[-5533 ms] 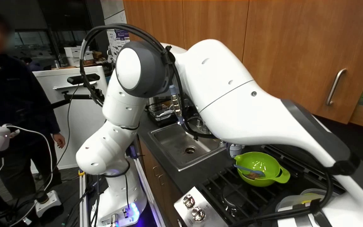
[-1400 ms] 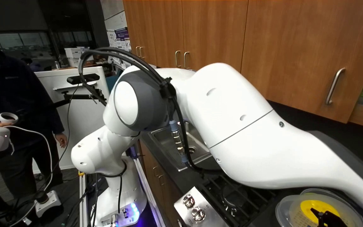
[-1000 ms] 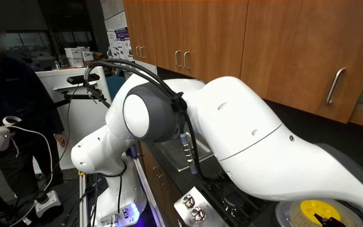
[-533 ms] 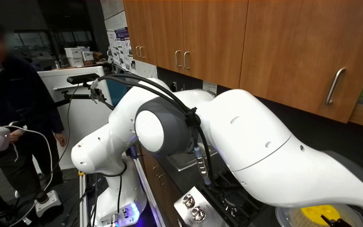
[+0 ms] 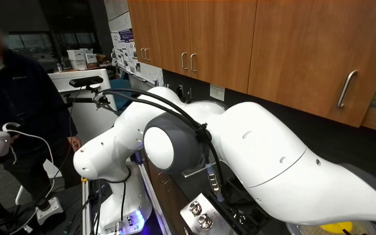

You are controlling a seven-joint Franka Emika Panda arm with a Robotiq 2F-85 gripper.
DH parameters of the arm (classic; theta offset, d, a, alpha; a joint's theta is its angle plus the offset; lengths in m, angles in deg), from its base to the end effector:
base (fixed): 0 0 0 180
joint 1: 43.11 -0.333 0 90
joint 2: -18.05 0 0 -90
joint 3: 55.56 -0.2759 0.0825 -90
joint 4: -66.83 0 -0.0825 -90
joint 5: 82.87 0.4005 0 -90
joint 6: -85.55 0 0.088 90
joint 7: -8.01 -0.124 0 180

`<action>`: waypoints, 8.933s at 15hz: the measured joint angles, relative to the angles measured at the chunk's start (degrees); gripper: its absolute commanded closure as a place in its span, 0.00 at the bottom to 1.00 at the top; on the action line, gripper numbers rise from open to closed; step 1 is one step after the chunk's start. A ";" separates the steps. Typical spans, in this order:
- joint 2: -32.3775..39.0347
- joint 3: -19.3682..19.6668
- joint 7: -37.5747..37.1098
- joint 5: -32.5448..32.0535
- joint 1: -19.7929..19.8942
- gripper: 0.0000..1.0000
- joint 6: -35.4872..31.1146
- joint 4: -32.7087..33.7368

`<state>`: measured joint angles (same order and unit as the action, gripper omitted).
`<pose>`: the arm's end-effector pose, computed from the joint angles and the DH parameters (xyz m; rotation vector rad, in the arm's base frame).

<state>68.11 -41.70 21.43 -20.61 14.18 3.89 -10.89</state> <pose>0.3441 -0.5586 0.1645 -1.6131 1.2221 -0.0719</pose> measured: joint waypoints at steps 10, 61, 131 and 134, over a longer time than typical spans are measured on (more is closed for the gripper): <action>1.04 -1.34 -8.75 0.04 1.03 0.00 2.87 1.95; 5.40 -0.54 -10.91 0.98 3.28 0.00 1.37 1.97; -36.95 3.10 -71.17 -35.86 -36.57 0.00 -46.03 -48.82; -36.59 3.30 -76.26 -35.86 -36.70 0.00 -48.10 -50.05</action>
<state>31.52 -38.39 -54.82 -56.47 -22.52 -44.21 -60.94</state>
